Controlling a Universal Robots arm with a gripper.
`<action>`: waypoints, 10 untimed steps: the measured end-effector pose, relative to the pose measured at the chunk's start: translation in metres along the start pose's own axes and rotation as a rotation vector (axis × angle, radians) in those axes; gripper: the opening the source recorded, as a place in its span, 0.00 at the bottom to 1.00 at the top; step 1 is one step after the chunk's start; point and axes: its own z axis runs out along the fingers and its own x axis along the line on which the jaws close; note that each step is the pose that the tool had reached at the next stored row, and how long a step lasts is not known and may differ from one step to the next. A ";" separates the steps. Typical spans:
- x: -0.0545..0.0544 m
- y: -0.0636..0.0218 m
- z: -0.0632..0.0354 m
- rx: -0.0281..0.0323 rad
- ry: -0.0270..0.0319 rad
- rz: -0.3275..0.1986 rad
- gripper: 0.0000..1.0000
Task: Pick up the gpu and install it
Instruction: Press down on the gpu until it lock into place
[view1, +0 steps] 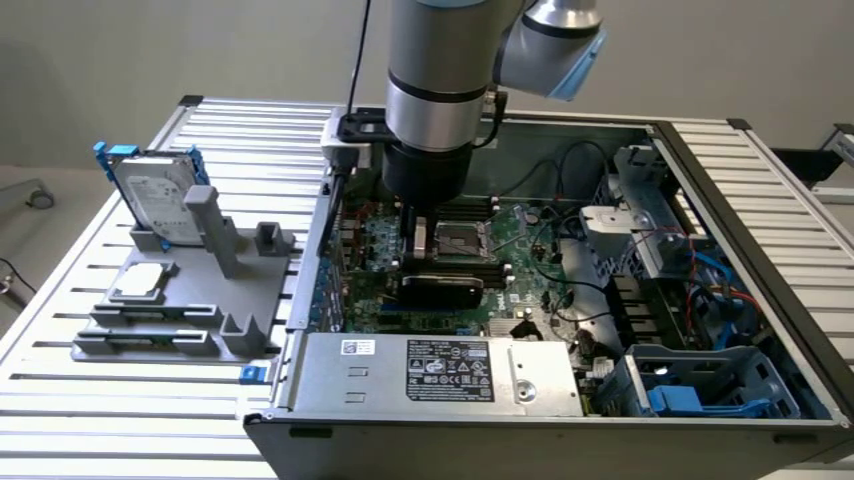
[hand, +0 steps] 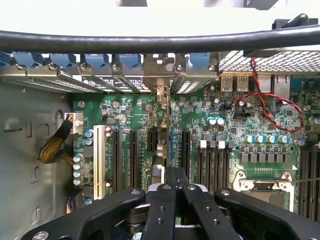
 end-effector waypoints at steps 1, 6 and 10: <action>0.000 0.0000 0.0002 0.0001 -0.0001 0.000 0.11; 0.000 -0.0001 0.0009 0.0000 0.0000 0.000 0.11; 0.000 -0.0002 0.0015 0.0003 -0.0007 0.000 0.11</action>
